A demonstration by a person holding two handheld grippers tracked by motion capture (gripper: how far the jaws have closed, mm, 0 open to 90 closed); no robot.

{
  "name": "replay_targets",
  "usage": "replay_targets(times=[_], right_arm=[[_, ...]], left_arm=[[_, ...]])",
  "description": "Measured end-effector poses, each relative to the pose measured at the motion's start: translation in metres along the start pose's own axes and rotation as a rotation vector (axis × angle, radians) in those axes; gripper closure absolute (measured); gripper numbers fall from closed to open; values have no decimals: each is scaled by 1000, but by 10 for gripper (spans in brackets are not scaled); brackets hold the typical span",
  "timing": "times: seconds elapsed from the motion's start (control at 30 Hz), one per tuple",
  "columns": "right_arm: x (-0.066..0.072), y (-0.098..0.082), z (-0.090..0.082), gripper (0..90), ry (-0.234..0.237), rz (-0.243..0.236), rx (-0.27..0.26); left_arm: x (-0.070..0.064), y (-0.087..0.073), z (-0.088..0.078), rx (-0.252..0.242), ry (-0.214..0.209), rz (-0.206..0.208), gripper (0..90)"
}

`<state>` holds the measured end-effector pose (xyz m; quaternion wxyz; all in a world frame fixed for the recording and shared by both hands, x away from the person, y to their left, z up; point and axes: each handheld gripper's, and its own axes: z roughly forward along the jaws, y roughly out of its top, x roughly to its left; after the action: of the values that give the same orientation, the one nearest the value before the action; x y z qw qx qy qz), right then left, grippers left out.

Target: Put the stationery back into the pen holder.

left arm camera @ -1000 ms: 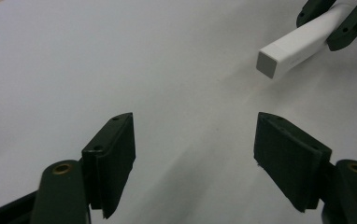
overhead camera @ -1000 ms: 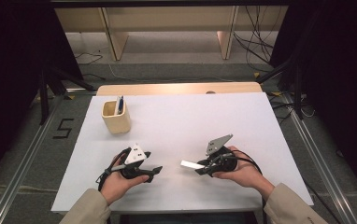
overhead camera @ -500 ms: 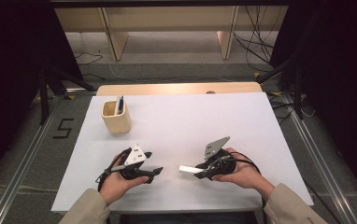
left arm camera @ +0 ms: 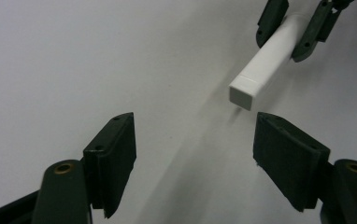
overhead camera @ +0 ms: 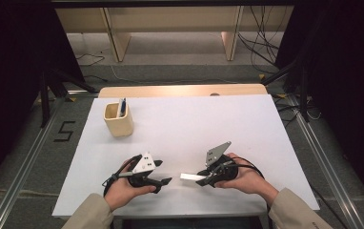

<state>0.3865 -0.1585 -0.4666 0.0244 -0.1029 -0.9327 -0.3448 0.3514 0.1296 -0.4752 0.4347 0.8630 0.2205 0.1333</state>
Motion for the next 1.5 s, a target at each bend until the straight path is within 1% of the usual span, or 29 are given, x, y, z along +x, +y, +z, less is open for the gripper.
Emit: replay_targets(times=[0.07,0.2,0.27,0.33,0.47,0.5,0.53,0.63,0.7,0.73,0.77,0.8,0.83,0.93,0.97,1.07,1.2,1.27,1.4,1.47,1.5], right_arm=[[0,1,1,674,6,-2,1],[1,2,2,674,16,-13,7],[2,3,4,674,20,-7,4],[2,4,6,674,22,-18,2],[3,6,8,674,33,-21,11],[3,7,9,674,34,-25,7],[4,7,9,674,39,-25,14],[5,8,11,674,42,-30,8],[5,9,12,674,47,-35,19],[5,9,13,674,48,-34,10],[5,10,13,674,52,-35,23],[5,10,14,674,51,-39,15],[6,11,14,674,56,-39,23],[7,12,16,674,64,-45,24],[7,12,17,674,65,-49,24],[8,14,19,674,73,-55,32],[9,16,20,674,78,-65,40],[9,17,21,674,82,-64,44],[9,20,23,674,85,-81,40],[10,21,24,674,90,-76,47],[10,22,24,674,91,-82,42]], left_arm=[[-2,0,1,6,-14,6,299],[-3,1,3,7,-26,14,299],[-3,1,3,9,-34,21,299],[-4,1,3,11,-44,29,300],[-6,1,5,26,-67,45,301],[-6,1,6,29,-71,49,301],[-7,1,6,31,-77,50,301],[-7,1,7,40,-88,62,301],[-8,1,8,46,-96,70,303],[-9,1,9,46,-99,73,304],[-9,2,9,48,-104,77,308],[-9,2,10,49,-107,79,311],[-10,3,10,52,-113,88,315],[-12,4,12,61,-132,120,333],[-12,4,13,63,-137,123,336],[-14,5,15,72,-154,149,352],[-15,8,17,85,-172,173,363],[-17,9,19,85,-181,177,375],[-19,10,23,106,-196,203,399],[-20,10,24,117,-204,218,406],[-20,11,25,120,-207,225,415]])
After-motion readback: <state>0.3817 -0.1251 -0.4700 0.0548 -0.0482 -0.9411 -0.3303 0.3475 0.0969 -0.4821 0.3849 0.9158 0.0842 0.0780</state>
